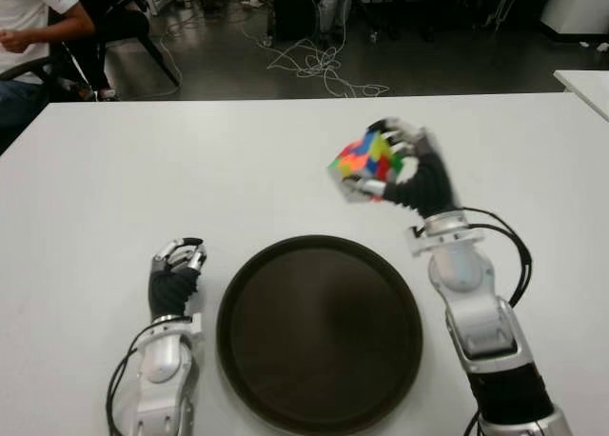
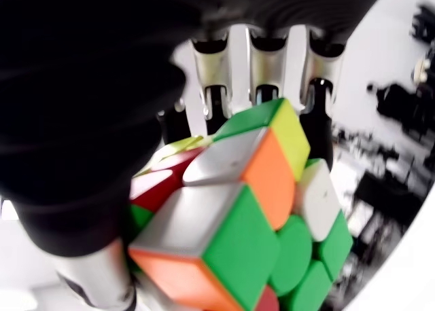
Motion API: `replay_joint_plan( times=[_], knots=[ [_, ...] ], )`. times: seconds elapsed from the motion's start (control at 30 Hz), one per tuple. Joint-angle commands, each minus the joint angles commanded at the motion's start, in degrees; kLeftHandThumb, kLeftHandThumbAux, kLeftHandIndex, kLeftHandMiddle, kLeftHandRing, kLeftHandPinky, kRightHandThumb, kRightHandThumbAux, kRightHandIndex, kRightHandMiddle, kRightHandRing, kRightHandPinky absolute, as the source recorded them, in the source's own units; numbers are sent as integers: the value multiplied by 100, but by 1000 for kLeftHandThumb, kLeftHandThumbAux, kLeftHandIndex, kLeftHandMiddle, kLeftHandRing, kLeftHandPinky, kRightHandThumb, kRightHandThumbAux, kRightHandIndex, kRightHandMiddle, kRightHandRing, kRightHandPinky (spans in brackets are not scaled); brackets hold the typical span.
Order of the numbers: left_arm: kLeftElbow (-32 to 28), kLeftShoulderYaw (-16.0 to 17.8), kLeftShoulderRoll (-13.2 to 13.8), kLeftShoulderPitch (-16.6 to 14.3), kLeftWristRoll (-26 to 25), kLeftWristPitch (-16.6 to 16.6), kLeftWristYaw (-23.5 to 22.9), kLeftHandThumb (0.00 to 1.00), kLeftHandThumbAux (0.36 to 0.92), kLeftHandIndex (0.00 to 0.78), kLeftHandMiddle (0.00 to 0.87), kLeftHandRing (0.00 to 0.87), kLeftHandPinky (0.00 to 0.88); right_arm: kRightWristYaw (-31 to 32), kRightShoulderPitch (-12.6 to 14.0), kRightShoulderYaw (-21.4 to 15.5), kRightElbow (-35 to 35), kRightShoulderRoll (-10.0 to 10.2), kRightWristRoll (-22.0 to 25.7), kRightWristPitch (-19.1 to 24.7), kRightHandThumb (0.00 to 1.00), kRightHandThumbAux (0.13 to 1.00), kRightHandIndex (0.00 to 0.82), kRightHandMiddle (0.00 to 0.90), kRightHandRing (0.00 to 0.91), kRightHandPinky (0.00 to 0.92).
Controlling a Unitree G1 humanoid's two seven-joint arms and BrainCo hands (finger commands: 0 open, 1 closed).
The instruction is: Pick up the Rubik's Cube and put it in the plate
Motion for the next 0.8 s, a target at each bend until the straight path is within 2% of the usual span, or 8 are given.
replay_joint_plan(
  times=[0.2, 0.3, 0.5, 0.67, 0.8],
  knots=[
    [-31, 16, -2, -4, -63, 98, -40, 715, 703, 445, 809, 835, 831, 459, 157, 244, -241, -86, -44, 261, 178, 812, 688, 818, 834, 828],
    [-34, 0, 9, 4, -53, 86, -63, 714, 703, 445, 810, 836, 833, 647, 173, 362, -353, -225, -200, 351, 151, 811, 684, 818, 836, 831],
    [-5, -53, 63, 21, 13, -21, -121, 713, 704, 444, 819, 838, 834, 1101, 223, 581, -594, -433, -329, 553, 74, 847, 729, 821, 839, 829],
    [-3, -73, 86, 36, 33, -49, -148, 713, 704, 444, 821, 837, 832, 1458, 229, 665, -741, -501, -219, 742, 44, 861, 731, 819, 836, 825],
    [7, -80, 126, 35, 16, -51, -216, 712, 704, 444, 817, 832, 824, 1715, 155, 758, -741, -642, -252, 733, 24, 867, 715, 812, 822, 809]
  ],
)
